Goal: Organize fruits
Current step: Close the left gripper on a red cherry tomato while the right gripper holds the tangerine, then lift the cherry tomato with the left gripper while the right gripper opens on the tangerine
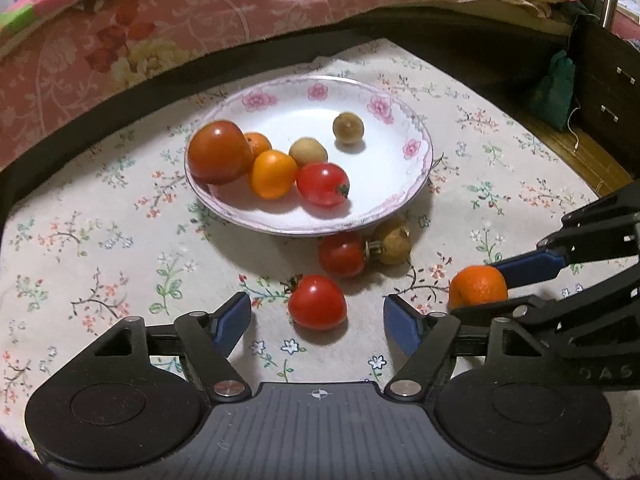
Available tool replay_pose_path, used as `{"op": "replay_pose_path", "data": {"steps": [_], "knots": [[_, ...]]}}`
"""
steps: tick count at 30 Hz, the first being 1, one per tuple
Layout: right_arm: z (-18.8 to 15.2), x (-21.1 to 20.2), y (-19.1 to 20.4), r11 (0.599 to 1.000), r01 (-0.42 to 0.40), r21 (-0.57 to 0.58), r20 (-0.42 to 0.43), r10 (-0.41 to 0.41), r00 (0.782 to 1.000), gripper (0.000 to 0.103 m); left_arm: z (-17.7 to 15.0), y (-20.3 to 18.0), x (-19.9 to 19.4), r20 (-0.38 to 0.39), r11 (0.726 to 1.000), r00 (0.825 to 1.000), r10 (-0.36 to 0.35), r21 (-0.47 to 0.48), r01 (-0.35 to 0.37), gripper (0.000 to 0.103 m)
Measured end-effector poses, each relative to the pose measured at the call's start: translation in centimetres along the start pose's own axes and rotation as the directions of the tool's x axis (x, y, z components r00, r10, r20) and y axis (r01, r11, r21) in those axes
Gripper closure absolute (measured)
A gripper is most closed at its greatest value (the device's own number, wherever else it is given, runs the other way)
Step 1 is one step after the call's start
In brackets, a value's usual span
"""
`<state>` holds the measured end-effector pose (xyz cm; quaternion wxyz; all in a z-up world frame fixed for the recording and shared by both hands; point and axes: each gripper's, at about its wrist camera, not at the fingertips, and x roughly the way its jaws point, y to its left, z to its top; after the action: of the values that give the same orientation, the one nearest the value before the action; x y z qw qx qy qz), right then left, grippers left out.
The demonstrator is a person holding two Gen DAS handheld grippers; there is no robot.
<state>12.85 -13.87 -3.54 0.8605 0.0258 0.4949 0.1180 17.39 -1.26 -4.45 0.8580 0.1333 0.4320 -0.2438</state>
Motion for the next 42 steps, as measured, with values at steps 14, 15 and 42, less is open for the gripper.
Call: {"op": "replay_pose_path", "data": {"steps": [14, 15, 42], "knots": [[-0.1, 0.1, -0.6, 0.999, -0.028, 0.023, -0.007, 0.029, 1.000, 0.069, 0.8, -0.1, 0.5, 0.000, 0.999, 1.000, 0.029, -0.030, -0.029, 0.051], [-0.1, 0.1, -0.6, 0.999, -0.029, 0.023, -0.007, 0.029, 1.000, 0.069, 0.8, -0.2, 0.4, 0.001, 0.999, 1.000, 0.031, -0.024, -0.031, 0.061], [-0.1, 0.3, 0.0, 0.999, -0.028, -0.032, -0.008, 0.028, 1.000, 0.068, -3.1, -1.0, -3.0, -0.030, 0.999, 0.999, 0.043, 0.016, -0.043, 0.062]]}}
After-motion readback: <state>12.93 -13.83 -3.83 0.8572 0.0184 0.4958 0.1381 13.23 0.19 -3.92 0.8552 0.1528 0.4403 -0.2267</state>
